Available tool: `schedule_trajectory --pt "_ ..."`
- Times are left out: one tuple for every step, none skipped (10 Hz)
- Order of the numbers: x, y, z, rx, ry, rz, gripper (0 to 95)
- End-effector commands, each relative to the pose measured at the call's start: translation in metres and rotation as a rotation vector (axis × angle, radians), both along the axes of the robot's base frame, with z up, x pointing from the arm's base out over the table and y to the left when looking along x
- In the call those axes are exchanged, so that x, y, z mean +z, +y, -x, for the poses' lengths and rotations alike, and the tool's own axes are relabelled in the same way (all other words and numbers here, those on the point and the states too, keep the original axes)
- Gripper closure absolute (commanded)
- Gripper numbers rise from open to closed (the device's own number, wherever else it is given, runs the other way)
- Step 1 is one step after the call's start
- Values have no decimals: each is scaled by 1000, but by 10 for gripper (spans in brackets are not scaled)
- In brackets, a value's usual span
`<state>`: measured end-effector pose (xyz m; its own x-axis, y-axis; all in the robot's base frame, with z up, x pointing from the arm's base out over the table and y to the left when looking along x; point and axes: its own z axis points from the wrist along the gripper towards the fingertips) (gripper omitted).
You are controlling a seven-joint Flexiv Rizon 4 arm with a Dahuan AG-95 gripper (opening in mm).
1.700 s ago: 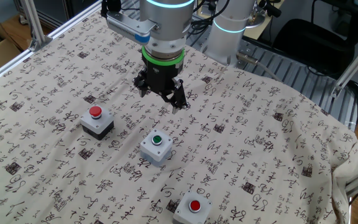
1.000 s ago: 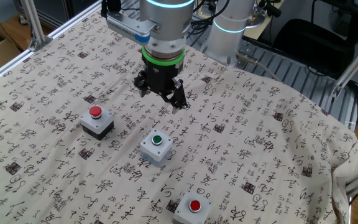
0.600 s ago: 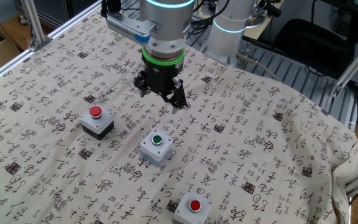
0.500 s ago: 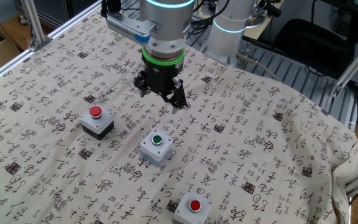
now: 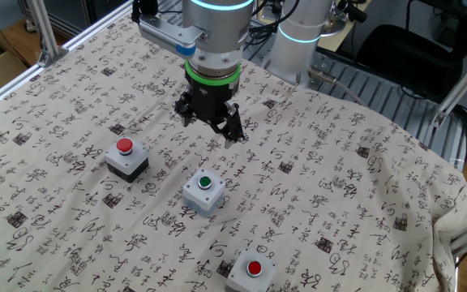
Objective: Press three buttons from left to right in sequence
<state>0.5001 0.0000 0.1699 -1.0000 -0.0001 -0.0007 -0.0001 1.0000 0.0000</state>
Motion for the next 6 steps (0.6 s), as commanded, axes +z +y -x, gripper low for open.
schedule_trajectory --pt "1 1 1 -425 -37 -146 950" --pt "2 2 3 -441 -32 -174 950" --pt "3 2 3 -441 -31 -172 950" --pt "3 2 3 -438 -33 -163 950" --pt "3 2 3 -437 -31 -159 950" --pt "3 2 3 -436 -30 -153 950"
